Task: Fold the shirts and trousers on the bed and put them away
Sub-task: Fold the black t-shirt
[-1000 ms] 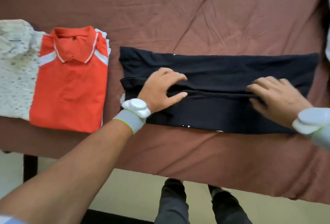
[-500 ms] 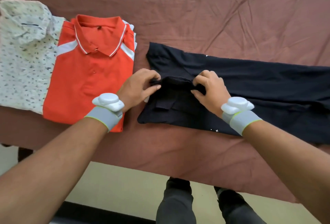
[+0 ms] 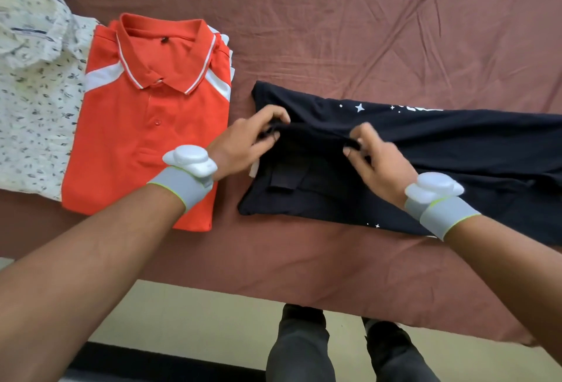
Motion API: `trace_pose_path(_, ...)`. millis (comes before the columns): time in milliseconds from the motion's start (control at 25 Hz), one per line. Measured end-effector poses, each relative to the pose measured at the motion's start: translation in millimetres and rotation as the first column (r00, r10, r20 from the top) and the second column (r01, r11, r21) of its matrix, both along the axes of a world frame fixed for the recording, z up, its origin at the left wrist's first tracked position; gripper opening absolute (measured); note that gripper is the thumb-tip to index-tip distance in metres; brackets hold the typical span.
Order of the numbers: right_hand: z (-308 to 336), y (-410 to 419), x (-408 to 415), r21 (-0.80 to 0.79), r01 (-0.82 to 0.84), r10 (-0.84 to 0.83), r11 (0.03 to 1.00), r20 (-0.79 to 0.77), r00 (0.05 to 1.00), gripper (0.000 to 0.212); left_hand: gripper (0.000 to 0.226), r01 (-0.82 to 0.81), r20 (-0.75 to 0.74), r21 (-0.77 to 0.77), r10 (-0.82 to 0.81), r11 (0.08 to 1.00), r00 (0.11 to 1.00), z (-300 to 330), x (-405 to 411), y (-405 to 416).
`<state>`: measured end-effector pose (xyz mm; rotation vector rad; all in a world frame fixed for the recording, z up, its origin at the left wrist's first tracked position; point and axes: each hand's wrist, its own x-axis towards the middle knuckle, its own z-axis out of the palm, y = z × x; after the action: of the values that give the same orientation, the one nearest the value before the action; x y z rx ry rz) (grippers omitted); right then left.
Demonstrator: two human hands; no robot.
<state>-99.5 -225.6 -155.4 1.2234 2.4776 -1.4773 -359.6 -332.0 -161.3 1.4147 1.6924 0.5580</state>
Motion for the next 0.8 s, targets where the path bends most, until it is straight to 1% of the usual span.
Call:
trace_pose_path(40,-3,5,-5,-0.091,0.183,-0.187,0.979,-0.032,0.982,0.010,0.022,-0.070,0.000,0.007,0.070,0.998,0.998,-4,-1,10)
trace_pose_path(80,-6,11,-11,-0.163,0.334,-0.345,0.928,-0.041,0.938,0.011,0.020,-0.130,-0.027,-0.001,0.130,0.992,0.991,-8,-3,20)
trace_pose_path(120,-11,15,-16,-0.182,0.431,-0.440,0.884,-0.015,0.898,0.012,0.016,-0.176,-0.072,-0.022,0.174,0.984,0.982,-14,-4,29)
trace_pose_path(200,-17,18,-24,-0.098,0.502,-0.495,0.859,0.087,0.864,0.011,0.013,-0.245,-0.172,-0.075,0.230,0.967,0.958,-22,-2,42)
trace_pose_path(280,-15,13,-31,0.037,0.525,-0.525,0.850,0.146,0.839,0.018,0.020,-0.331,-0.223,-0.084,0.306,0.940,0.926,-24,6,43)
trace_pose_path(320,-11,9,-33,0.127,0.504,-0.519,0.854,0.132,0.845,0.024,0.027,-0.373,-0.224,-0.063,0.351,0.926,0.909,-22,9,39)
trace_pose_path(360,-5,5,-35,0.261,0.426,-0.462,0.866,0.094,0.882,0.032,0.034,-0.403,-0.219,-0.015,0.390,0.915,0.894,-21,10,35)
trace_pose_path(400,-1,-2,-35,0.392,0.294,-0.344,0.872,0.062,0.937,0.039,0.041,-0.413,-0.219,0.037,0.411,0.910,0.885,-20,10,30)
trace_pose_path(440,1,-11,-36,0.475,0.143,-0.187,0.868,0.046,0.981,0.045,0.046,-0.410,-0.227,0.076,0.416,0.909,0.880,-19,7,28)
trace_pose_path(480,-1,-23,-37,0.505,-0.007,-0.022,0.863,0.052,0.998,0.050,0.050,-0.402,-0.239,0.096,0.413,0.911,0.879,-18,2,26)
trace_pose_path(520,-5,-35,-38,0.496,-0.139,0.109,0.857,0.089,0.990,0.053,0.051,-0.378,-0.254,0.107,0.393,0.920,0.884,-16,-2,25)
trace_pose_path(560,-10,-47,-41,0.468,-0.225,0.184,0.854,0.132,0.974,0.055,0.051,-0.332,-0.277,0.126,0.354,0.935,0.893,-13,-6,25)
trace_pose_path(600,-14,-55,-45,0.440,-0.260,0.208,0.860,0.164,0.964,0.054,0.050,-0.267,-0.303,0.152,0.302,0.952,0.904,-10,-10,25)
trace_pose_path(640,-17,-57,-47,0.431,-0.257,0.201,0.865,0.174,0.964,0.051,0.048,-0.193,-0.322,0.182,0.244,0.964,0.915,-8,-10,28)
trace_pose_path(720,-20,-50,-50,0.429,-0.199,0.150,0.881,0.145,0.978,0.048,0.047,-0.100,-0.339,0.199,0.164,0.975,0.927,-8,-12,37)
trace_pose_path(760,-20,-44,-49,0.420,-0.171,0.122,0.891,0.141,0.982,0.048,0.050,-0.081,-0.347,0.166,0.135,0.983,0.928,-11,-12,44)
trace_pose_path(800,-20,-39,-48,0.408,-0.167,0.114,0.897,0.152,0.982,0.050,0.054,-0.055,-0.362,0.098,0.087,0.994,0.928,-13,-13,51)
